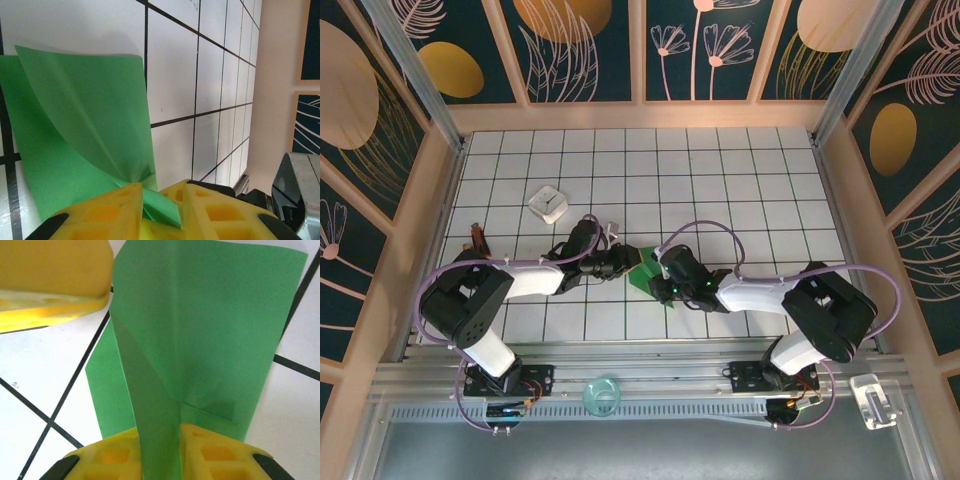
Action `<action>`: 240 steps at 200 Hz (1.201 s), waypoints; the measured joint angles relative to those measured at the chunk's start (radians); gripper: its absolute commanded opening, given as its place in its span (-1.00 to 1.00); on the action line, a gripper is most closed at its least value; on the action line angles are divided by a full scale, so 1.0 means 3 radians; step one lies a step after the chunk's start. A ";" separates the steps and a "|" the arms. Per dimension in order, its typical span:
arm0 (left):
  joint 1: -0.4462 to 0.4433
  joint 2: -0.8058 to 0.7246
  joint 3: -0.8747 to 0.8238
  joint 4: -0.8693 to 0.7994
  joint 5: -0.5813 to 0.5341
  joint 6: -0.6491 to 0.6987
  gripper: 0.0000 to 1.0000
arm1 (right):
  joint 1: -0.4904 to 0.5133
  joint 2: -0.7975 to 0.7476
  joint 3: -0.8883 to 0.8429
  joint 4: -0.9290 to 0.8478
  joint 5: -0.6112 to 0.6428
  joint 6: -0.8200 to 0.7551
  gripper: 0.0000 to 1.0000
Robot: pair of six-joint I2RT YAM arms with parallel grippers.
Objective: Fold a paper plane with a square sheet of paper (pick it up from the middle)
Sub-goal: Perform the fourth fold on the wing at the bottom-center of the table.
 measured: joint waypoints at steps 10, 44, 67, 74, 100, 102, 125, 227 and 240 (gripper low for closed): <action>0.0000 0.0000 0.0000 -0.0001 0.0000 0.0000 -0.44 | -0.0006 0.0000 0.0000 0.0001 -0.0031 0.0013 -0.71; -0.0001 -0.0076 -0.0020 -0.0004 -0.0001 0.0000 -0.45 | -0.0069 0.0008 -0.0047 0.0104 -0.0146 0.0104 -0.83; -0.0001 -0.0189 -0.0078 -0.0004 -0.0003 -0.0003 -0.47 | -0.0121 0.0052 -0.0144 0.0230 -0.0282 0.0186 -0.85; -0.0008 -0.0215 -0.0094 -0.0004 -0.0003 -0.0004 -0.48 | -0.0131 0.0072 -0.0169 0.0278 -0.0312 0.0210 -0.84; -0.0052 -0.0276 -0.0164 -0.0004 -0.0005 -0.0037 -0.53 | -0.0139 0.0104 -0.0223 0.0423 -0.0401 0.0306 -0.85; -0.0058 -0.0281 -0.0173 -0.0004 -0.0005 -0.0041 -0.53 | -0.0139 0.0104 -0.0228 0.0434 -0.0406 0.0319 -0.85; -0.0098 -0.0295 -0.0272 -0.0001 -0.0018 -0.0088 -0.61 | -0.0139 0.0106 -0.0284 0.0538 -0.0464 0.0411 -0.85; -0.0104 -0.0070 -0.0313 0.0289 0.0114 -0.0262 -0.62 | -0.0142 0.0289 -0.0347 0.0946 -0.0627 0.0718 -0.90; -0.0104 -0.0018 -0.0228 0.0289 0.0125 -0.0258 -0.61 | -0.0142 0.0291 -0.0346 0.0950 -0.0631 0.0717 -0.90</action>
